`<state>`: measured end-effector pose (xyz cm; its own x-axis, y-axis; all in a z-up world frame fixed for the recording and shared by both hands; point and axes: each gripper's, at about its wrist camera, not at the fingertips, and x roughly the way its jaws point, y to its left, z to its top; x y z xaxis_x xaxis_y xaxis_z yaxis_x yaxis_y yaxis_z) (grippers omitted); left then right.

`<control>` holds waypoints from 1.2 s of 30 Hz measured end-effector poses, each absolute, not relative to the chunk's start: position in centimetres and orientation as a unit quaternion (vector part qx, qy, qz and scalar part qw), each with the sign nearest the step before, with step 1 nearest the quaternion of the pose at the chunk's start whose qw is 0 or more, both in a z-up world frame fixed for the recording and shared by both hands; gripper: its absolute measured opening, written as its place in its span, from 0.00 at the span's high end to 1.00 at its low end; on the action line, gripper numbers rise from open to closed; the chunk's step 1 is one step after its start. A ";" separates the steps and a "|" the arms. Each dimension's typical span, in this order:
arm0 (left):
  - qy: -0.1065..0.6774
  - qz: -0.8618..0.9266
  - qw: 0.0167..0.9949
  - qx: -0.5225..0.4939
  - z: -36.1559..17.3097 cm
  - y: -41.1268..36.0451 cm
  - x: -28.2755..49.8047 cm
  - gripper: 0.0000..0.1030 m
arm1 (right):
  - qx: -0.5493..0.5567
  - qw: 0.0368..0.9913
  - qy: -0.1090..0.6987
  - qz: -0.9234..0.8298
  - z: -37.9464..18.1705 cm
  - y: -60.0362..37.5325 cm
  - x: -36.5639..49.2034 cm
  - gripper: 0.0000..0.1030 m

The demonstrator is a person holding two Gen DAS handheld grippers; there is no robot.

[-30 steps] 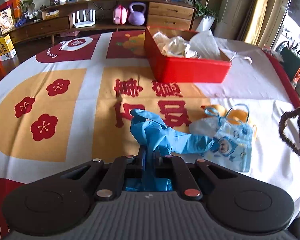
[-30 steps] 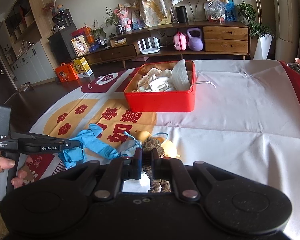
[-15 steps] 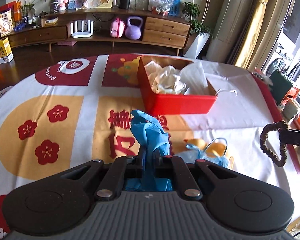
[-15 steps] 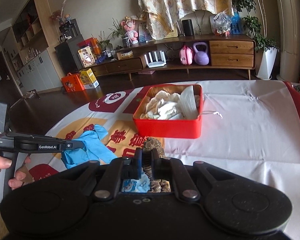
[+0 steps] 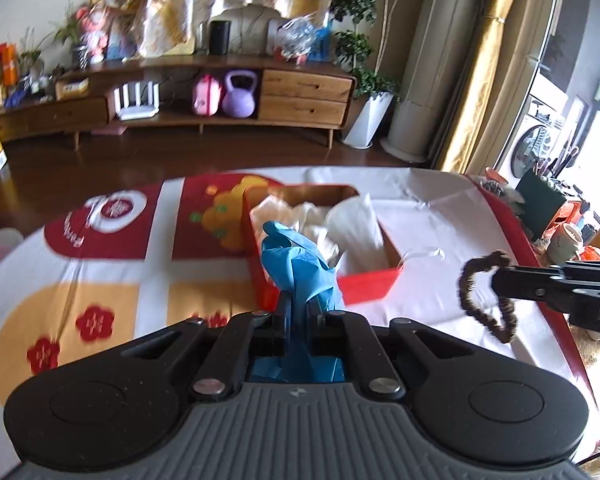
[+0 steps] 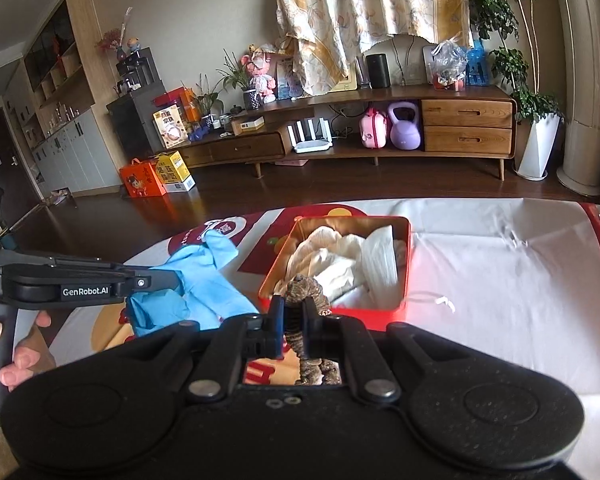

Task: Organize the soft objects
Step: 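Carry the blue glove with the left tool and the bead string with the right tool into the tin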

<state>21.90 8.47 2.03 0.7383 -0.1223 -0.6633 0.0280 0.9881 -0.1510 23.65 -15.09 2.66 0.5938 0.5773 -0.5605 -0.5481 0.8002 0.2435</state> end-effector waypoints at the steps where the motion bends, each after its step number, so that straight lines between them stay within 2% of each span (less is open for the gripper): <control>1: 0.358 -0.041 0.931 -0.062 2.2 8.3 22.5 0.94 | 0.019 0.893 0.321 0.314 2.6 -14.8 24.1 0.92; 18: 0.350 -0.030 0.936 -0.021 0.6 6.3 33.5 0.94 | -0.003 0.898 0.325 0.295 -0.6 -11.4 32.5 0.92; 36: 0.390 -0.022 0.920 -0.038 -6.1 4.2 40.8 0.93 | -0.023 0.886 0.369 0.281 -6.9 -10.5 35.9 0.92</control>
